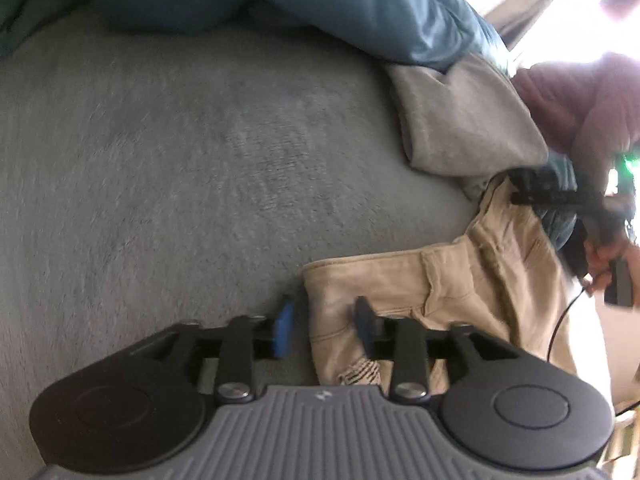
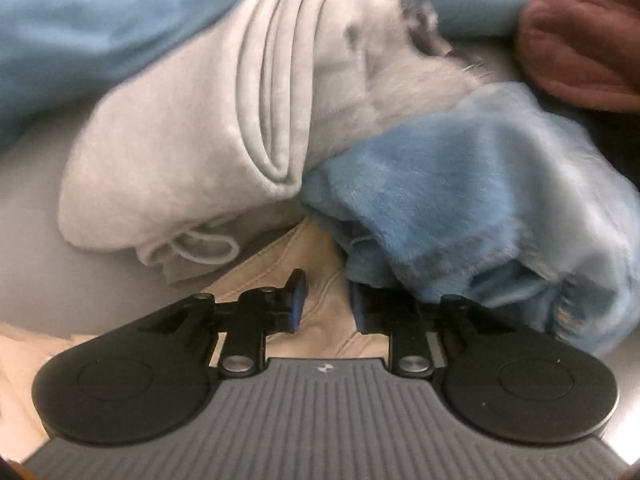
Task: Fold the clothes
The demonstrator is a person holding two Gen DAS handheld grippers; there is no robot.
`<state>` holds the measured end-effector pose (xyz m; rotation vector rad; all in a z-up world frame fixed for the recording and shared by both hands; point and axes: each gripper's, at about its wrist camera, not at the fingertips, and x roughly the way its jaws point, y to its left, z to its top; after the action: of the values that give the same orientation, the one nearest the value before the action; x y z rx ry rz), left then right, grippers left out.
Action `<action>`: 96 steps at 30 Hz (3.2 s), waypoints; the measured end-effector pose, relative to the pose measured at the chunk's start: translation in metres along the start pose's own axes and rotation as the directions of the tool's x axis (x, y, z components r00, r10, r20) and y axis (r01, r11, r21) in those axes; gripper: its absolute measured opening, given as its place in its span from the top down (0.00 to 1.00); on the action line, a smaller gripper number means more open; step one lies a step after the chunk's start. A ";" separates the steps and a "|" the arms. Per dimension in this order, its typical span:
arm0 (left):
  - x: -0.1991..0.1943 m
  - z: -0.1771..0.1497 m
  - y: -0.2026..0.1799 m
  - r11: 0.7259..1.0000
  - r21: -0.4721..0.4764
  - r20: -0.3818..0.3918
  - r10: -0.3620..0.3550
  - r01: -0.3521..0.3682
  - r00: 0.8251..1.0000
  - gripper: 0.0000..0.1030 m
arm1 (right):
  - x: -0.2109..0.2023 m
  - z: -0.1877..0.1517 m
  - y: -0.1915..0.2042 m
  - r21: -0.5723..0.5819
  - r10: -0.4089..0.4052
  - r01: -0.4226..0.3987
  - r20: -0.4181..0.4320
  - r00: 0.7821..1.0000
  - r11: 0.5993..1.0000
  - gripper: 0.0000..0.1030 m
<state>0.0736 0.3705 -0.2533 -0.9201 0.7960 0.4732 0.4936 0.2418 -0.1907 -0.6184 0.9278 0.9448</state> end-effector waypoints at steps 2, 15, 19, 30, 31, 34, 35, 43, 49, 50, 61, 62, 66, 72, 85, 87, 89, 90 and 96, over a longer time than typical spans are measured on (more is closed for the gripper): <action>-0.001 0.001 0.005 0.999 -0.025 -0.009 -0.023 0.023 1.000 0.59 | -0.017 -0.010 0.019 -0.005 0.041 -0.041 -0.001 0.999 0.999 0.76; 0.000 0.059 -0.032 0.977 0.213 0.004 0.009 -0.010 1.000 0.57 | -0.075 -0.070 0.108 0.128 0.187 -0.178 -0.067 0.980 0.976 0.76; 0.046 0.070 -0.071 0.879 0.475 -0.127 0.019 0.044 0.992 0.61 | -0.088 -0.072 0.102 0.267 0.199 -0.183 -0.032 0.980 0.946 0.76; 0.073 0.057 -0.101 0.653 0.698 -0.330 -0.073 0.296 0.941 0.66 | -0.161 -0.149 0.083 0.425 0.167 -0.179 0.066 0.984 0.887 0.76; 0.076 0.055 -0.101 0.649 0.703 -0.330 -0.062 0.289 0.942 0.67 | -0.163 -0.157 0.082 0.433 0.167 -0.178 0.065 0.984 0.884 0.76; 0.082 0.051 -0.107 0.619 0.740 -0.311 -0.033 0.264 0.950 0.70 | -0.159 -0.180 0.080 0.461 0.179 -0.190 0.067 0.982 0.867 0.76; 0.082 0.048 -0.110 0.604 0.756 -0.300 -0.023 0.253 0.954 0.71 | -0.154 -0.185 0.080 0.468 0.189 -0.199 0.070 0.980 0.861 0.76; 0.056 0.023 -0.141 0.553 0.829 -0.129 0.045 0.083 0.991 0.94 | -0.160 -0.196 0.086 0.436 0.201 -0.224 0.099 0.974 0.872 0.76; 0.063 0.028 -0.129 0.591 0.805 -0.036 0.131 -0.049 0.991 0.93 | -0.159 -0.199 0.069 0.417 0.204 -0.230 0.106 0.973 0.879 0.76; 0.073 0.028 -0.123 0.609 0.792 -0.050 0.138 -0.045 0.989 0.93 | -0.156 -0.200 0.066 0.416 0.204 -0.227 0.100 0.974 0.880 0.76; 0.063 0.093 -0.090 0.895 0.445 -0.082 0.080 -0.035 0.993 0.79 | -0.144 -0.210 0.050 0.431 0.193 -0.228 0.125 0.973 0.873 0.76; 0.061 0.098 -0.089 0.905 0.424 -0.085 0.064 -0.022 0.994 0.79 | -0.142 -0.209 0.050 0.425 0.192 -0.231 0.133 0.972 0.875 0.76; 0.070 0.098 -0.119 0.863 0.503 -0.136 0.011 0.059 0.991 0.67 | -0.128 -0.191 0.048 0.411 0.196 -0.248 0.164 0.967 0.877 0.76; 0.112 0.059 -0.165 0.707 0.708 -0.099 0.106 -0.005 0.989 0.65 | -0.084 -0.148 0.040 0.364 0.220 -0.280 0.198 0.955 0.888 0.76; 0.110 0.064 -0.151 0.754 0.652 0.013 0.091 -0.077 0.996 0.78 | 0.029 -0.060 0.029 0.303 0.250 -0.311 0.222 0.942 0.901 0.94; 0.094 0.066 -0.145 0.783 0.618 -0.004 0.082 -0.061 0.997 0.71 | 0.021 -0.061 0.027 0.295 0.247 -0.313 0.240 0.939 0.903 0.93; 0.068 0.067 -0.136 0.815 0.579 -0.015 0.055 -0.036 0.998 0.64 | -0.005 -0.076 0.020 0.324 0.243 -0.330 0.280 0.929 0.887 0.91; 0.054 0.068 -0.132 0.830 0.557 -0.019 0.039 -0.022 0.999 0.61 | -0.018 -0.083 0.016 0.339 0.241 -0.339 0.300 0.923 0.878 0.90; -0.005 0.077 -0.115 0.904 0.428 -0.017 0.004 0.003 1.000 0.49 | -0.096 -0.127 -0.008 0.417 0.216 -0.396 0.416 0.884 0.818 0.89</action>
<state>0.1782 0.3737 -0.1615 -0.5141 0.8729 0.2725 0.4261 0.0999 -0.1675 0.1518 0.9098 1.0148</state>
